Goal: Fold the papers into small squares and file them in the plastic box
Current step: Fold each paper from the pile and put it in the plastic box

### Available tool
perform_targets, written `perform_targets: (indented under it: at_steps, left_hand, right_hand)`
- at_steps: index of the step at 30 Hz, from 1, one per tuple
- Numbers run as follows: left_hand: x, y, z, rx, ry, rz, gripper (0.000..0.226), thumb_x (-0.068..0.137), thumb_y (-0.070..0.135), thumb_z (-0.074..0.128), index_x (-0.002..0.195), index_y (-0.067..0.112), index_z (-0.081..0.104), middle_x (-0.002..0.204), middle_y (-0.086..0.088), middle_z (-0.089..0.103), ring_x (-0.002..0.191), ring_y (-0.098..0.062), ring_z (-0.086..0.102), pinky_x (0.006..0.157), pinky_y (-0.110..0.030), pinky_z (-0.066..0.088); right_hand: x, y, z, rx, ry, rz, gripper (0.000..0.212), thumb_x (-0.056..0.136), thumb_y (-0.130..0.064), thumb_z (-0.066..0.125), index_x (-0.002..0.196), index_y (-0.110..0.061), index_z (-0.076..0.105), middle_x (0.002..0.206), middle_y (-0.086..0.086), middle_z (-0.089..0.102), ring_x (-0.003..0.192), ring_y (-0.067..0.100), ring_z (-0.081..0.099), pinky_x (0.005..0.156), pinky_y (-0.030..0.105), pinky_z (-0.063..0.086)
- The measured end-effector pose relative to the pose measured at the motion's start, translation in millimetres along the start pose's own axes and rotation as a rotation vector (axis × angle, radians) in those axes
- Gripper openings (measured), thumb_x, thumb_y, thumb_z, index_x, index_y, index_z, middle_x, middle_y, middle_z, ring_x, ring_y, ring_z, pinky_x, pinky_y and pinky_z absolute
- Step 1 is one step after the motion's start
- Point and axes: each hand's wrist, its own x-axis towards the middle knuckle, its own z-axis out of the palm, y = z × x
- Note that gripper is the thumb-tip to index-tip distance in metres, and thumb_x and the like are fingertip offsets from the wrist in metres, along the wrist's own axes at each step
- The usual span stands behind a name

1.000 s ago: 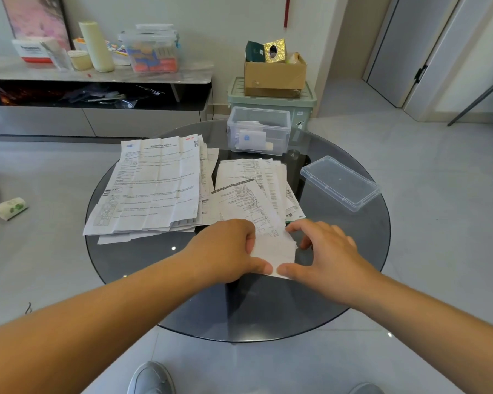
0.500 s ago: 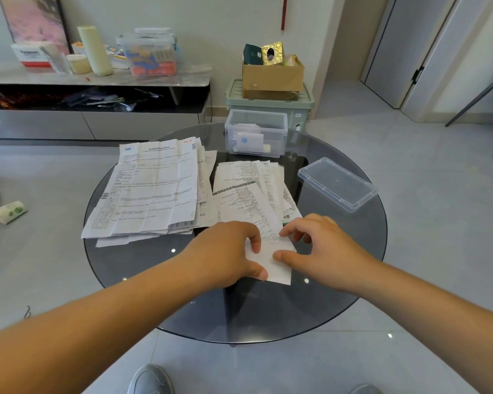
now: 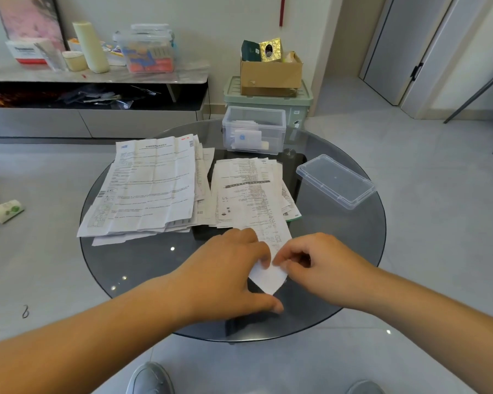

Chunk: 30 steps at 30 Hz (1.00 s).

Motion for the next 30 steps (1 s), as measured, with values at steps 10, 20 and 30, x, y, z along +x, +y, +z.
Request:
perform_targets:
  at_steps: [10,20,30]
  left_hand:
    - [-6.2,-7.9,4.0,-0.061,0.035,0.093,0.038,0.083,0.069,0.06,0.103,0.036,0.065,0.105,0.017,0.054,0.1,-0.006,0.047,0.092,-0.029,0.045]
    - [-10.3,-20.5,-4.2,-0.208,0.074,-0.06,0.018,0.096,0.04,0.057,0.085,0.028,0.064,0.084,0.012,0.062,0.079,-0.005,0.058,0.067,-0.02,0.046]
    - [1.6,-24.4,-4.0,-0.212,0.013,-0.199,0.022,0.085,0.046,0.07,0.085,0.032,0.053,0.099,0.01,0.053,0.091,-0.008,0.049,0.079,-0.026,0.048]
  right_hand:
    - [-7.1,1.9,-4.6,-0.105,-0.113,-0.137,0.026,0.084,-0.059,0.062,0.097,-0.039,0.071,0.098,-0.022,0.057,0.103,0.001,0.05,0.088,0.028,0.049]
    - [-5.9,-0.2,6.4,-0.137,0.03,-0.214,0.021,0.091,-0.055,0.06,0.091,-0.034,0.065,0.099,-0.022,0.057,0.101,0.003,0.048,0.085,0.025,0.047]
    - [14.4,-8.5,0.3,-0.196,0.018,-0.056,0.039,0.074,-0.064,0.074,0.095,-0.037,0.054,0.09,-0.017,0.055,0.093,0.004,0.048,0.094,0.033,0.039]
